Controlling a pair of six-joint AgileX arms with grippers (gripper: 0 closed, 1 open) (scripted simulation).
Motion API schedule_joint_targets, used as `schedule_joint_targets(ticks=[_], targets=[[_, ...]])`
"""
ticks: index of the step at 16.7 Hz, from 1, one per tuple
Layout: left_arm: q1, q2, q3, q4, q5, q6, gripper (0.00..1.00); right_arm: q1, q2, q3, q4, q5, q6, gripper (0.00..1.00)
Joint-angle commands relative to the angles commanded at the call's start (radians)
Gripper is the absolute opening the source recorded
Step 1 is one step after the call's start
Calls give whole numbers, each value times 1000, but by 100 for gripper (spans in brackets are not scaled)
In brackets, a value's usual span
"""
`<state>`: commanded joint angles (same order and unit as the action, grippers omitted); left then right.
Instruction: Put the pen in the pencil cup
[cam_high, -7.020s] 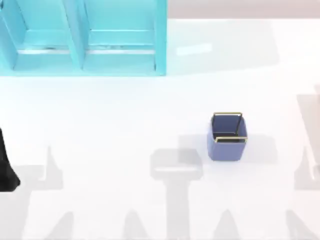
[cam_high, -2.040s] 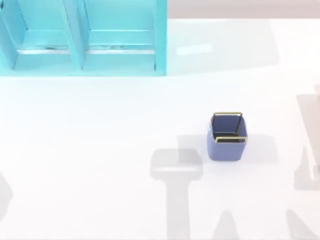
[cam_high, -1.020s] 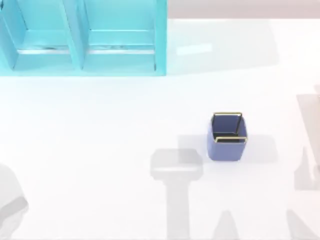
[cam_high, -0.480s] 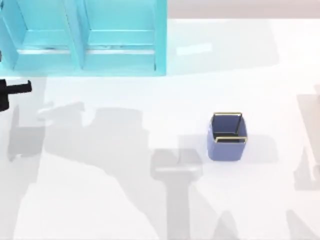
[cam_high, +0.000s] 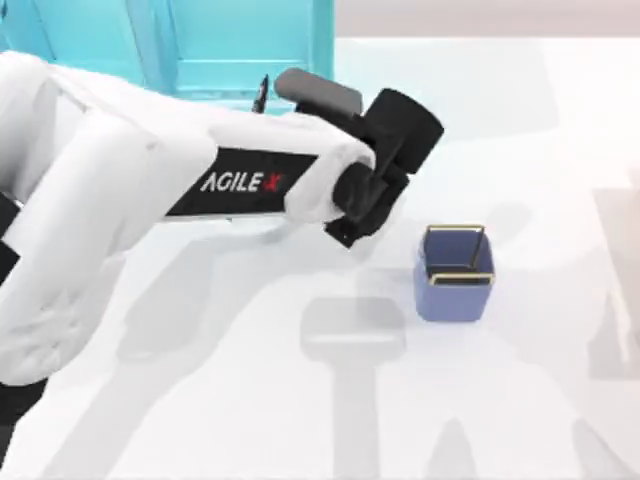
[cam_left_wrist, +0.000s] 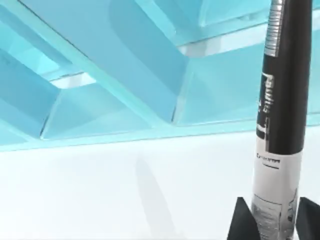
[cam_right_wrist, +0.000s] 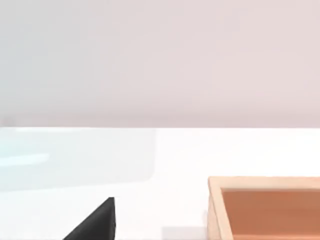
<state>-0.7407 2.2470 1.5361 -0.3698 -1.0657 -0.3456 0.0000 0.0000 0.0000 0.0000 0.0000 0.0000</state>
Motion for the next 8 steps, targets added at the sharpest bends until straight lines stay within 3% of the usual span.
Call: schedule_joint_targets(ticks=[4,8], targets=[[-277,91,181,176,-357,-81,0,0,0,0,0,0,0,100],[-449,130,327,307,-576,-140,0,0,0,0,0,0,0,100]])
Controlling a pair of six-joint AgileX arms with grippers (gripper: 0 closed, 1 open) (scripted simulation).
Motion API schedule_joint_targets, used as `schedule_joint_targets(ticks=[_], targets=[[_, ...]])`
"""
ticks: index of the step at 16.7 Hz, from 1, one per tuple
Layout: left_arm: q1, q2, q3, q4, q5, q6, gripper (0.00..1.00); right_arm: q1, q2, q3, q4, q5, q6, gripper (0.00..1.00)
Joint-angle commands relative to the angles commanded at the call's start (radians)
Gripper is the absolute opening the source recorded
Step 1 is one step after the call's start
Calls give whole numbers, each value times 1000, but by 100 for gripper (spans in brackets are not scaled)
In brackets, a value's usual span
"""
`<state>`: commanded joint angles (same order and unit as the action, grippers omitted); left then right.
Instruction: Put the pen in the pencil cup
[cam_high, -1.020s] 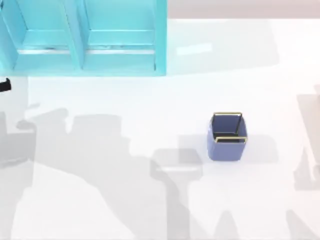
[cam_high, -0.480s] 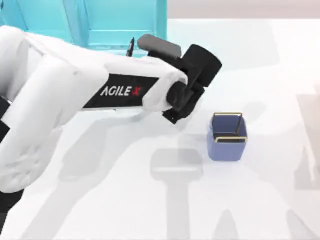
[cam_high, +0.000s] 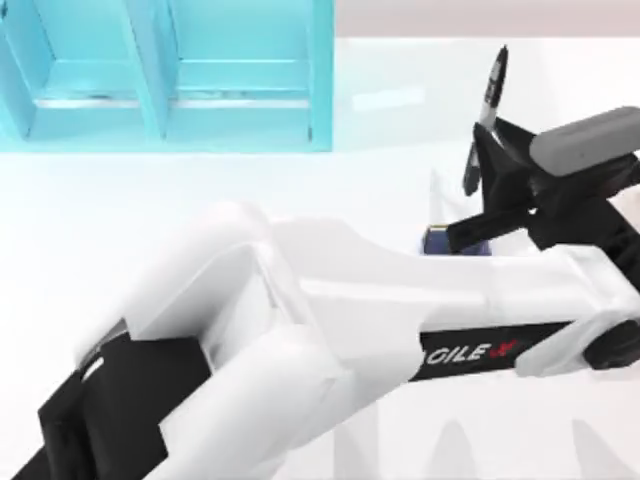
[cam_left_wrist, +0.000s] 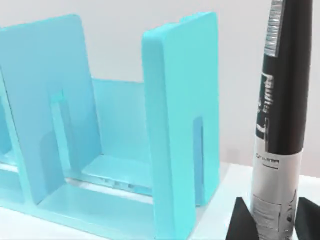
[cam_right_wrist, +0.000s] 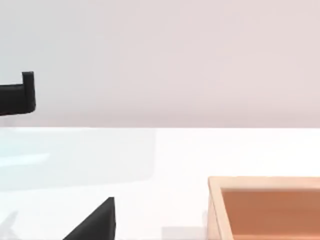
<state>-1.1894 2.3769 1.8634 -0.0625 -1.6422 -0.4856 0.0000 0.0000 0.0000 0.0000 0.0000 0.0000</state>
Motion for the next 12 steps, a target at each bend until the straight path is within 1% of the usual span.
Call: schedule_joint_targets(ticks=[2,6,7,12], targets=[[-37,5,36,31,-45,-14,0,0,0,0,0,0,0,100],[-43,6,42,36,-52,-16,0,0,0,0,0,0,0,100],[-30,60,70,142,56,-11,0,0,0,0,0,0,0,100],[-33,38,60,81,12,-27,0,0,0,0,0,0,0,100]])
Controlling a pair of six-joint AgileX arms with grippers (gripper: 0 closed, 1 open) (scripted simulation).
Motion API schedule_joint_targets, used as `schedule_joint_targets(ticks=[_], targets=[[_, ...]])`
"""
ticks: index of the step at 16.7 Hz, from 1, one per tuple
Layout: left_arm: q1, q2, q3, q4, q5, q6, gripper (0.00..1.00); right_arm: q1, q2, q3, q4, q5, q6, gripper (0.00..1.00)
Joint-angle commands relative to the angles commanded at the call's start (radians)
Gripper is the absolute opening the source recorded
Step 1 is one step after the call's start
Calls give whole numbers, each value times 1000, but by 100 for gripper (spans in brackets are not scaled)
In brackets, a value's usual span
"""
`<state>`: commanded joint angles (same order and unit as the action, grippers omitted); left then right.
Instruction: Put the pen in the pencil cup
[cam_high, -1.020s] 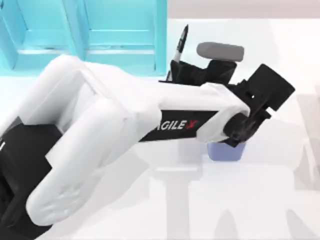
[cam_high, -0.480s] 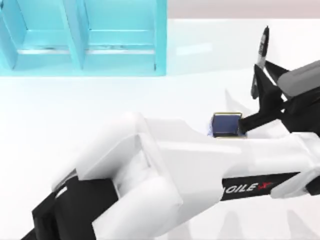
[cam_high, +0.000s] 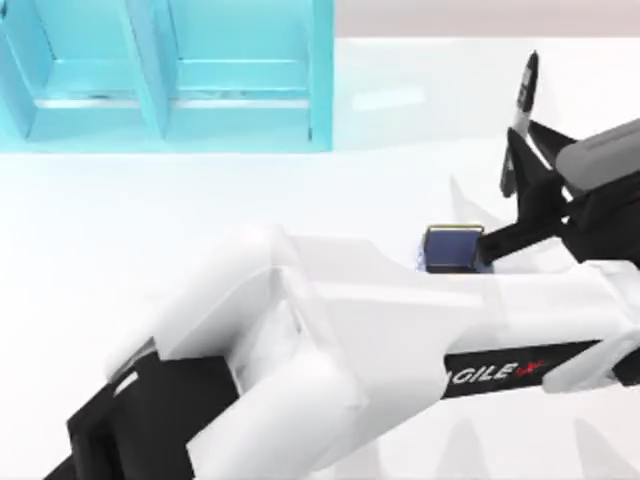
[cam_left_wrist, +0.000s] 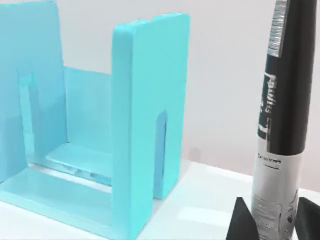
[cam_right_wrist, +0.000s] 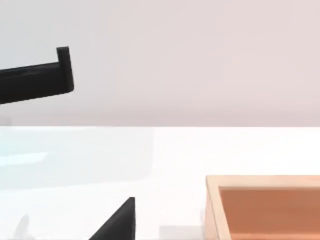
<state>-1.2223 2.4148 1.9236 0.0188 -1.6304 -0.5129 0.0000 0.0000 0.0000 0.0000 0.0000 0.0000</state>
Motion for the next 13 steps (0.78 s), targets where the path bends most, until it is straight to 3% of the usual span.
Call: schedule_joint_targets(ticks=[9,13], targets=[[-1,-30,-15,-78,-56,-21,0,0,0,0,0,0,0,100],[-1,-30,-15,-78,-56,-21,30,0,0,0,0,0,0,100]])
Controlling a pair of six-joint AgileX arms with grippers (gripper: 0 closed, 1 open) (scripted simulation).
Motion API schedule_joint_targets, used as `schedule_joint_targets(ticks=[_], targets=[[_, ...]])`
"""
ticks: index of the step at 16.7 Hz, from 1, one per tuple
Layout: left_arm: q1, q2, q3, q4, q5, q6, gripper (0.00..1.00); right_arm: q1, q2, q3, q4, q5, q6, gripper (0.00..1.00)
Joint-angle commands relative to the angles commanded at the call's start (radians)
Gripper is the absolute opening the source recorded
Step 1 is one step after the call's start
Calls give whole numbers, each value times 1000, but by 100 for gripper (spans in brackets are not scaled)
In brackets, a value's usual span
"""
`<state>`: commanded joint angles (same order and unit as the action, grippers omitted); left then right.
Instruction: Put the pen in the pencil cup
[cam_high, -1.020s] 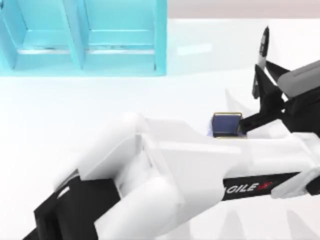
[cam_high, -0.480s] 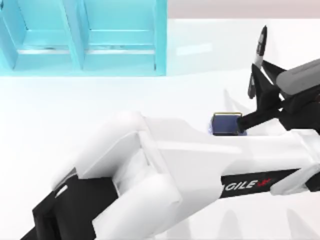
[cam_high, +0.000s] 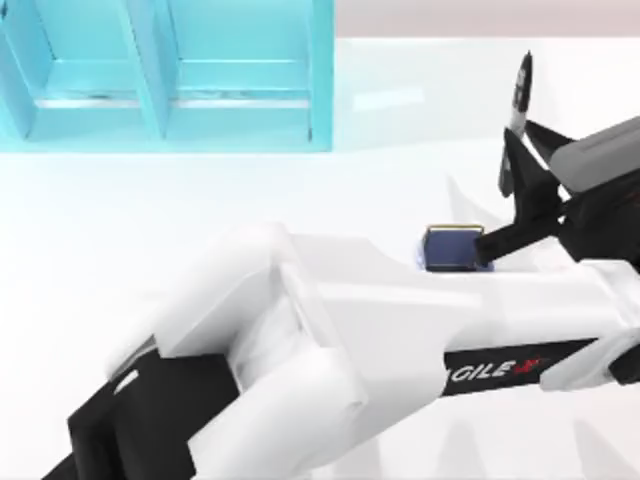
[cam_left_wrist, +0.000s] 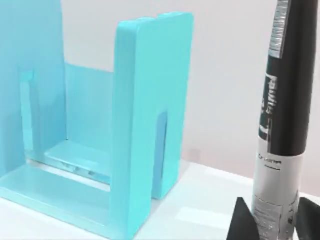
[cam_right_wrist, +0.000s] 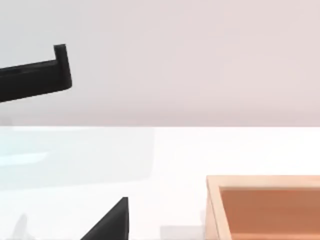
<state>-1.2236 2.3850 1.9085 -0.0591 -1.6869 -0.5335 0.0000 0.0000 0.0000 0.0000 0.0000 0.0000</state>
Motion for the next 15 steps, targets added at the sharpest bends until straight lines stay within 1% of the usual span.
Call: schedule_joint_targets(ticks=[9,10,15], targets=[[0,0,0,0,0,0,98,0,0,0,0,0,0,100],[0,0,0,0,0,0,100,0,0,0,0,0,0,100],[0,0,0,0,0,0,100,0,0,0,0,0,0,100]])
